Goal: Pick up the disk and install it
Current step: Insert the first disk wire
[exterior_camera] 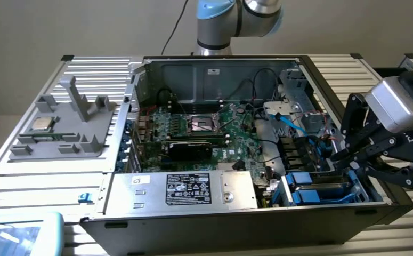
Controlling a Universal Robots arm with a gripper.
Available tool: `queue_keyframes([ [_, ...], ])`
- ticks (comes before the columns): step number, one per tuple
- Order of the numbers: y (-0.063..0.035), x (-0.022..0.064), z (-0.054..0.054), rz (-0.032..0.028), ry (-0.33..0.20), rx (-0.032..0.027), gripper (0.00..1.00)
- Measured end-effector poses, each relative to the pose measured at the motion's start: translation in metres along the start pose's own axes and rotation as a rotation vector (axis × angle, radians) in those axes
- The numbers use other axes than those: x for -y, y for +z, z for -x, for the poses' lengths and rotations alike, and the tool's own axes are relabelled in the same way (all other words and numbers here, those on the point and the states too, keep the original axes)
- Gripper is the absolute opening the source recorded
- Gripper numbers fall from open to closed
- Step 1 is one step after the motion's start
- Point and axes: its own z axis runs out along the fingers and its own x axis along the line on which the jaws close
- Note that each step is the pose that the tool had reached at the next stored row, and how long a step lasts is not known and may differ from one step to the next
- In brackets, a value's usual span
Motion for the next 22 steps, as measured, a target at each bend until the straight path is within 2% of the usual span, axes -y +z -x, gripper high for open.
queue_keyframes([
  [5,-0.0016,0.0015,0.010,0.0127,0.010,-0.0744,0.15],
  [12,0.0002,0.0048,0.029,0.0234,0.018,-0.1366,0.15],
  [13,0.0008,0.0050,0.031,0.0241,0.019,-0.1412,0.15],
  [15,0.0014,0.0044,0.034,0.0251,0.020,-0.1466,0.15],
  [19,0.0021,0.0002,0.035,0.0243,0.026,-0.1470,0.15],
  [22,0.0023,-0.0010,0.035,0.0210,0.047,-0.1449,0.15],
])
